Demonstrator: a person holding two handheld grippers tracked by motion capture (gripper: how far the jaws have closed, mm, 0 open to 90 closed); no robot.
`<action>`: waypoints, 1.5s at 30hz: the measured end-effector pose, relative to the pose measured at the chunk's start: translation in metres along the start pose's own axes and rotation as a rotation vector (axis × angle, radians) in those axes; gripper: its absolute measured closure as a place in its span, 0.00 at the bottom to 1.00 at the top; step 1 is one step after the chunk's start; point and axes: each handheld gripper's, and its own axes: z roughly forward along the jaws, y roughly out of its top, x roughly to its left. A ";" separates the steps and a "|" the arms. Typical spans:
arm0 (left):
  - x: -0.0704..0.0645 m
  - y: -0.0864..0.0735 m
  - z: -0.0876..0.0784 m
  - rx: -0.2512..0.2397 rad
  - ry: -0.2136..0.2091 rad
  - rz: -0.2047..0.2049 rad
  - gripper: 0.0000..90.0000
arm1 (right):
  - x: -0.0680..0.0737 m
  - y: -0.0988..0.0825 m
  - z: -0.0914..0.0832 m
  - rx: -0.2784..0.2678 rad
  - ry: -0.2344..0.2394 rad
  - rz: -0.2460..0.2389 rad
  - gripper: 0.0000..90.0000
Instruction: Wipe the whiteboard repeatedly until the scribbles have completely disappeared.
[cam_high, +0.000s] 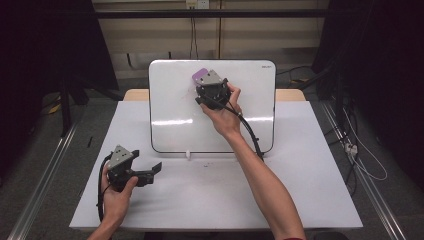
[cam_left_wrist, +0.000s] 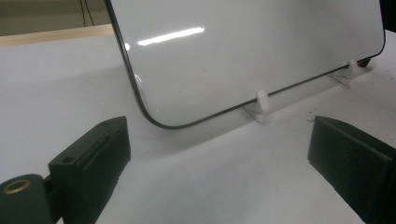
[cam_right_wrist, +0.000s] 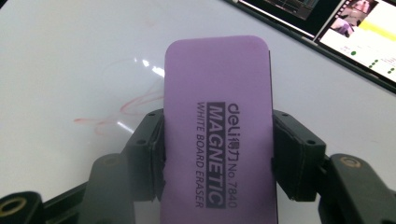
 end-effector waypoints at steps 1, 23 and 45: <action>0.000 0.000 0.000 0.000 0.000 0.000 0.06 | -0.003 0.000 0.000 0.001 0.010 0.014 0.46; -0.001 -0.001 -0.001 0.000 -0.001 0.000 0.06 | -0.013 0.007 0.003 -0.011 -0.005 0.045 0.46; -0.002 -0.001 0.001 0.003 -0.002 0.012 0.06 | 0.077 0.001 0.011 -0.005 0.112 -0.160 0.46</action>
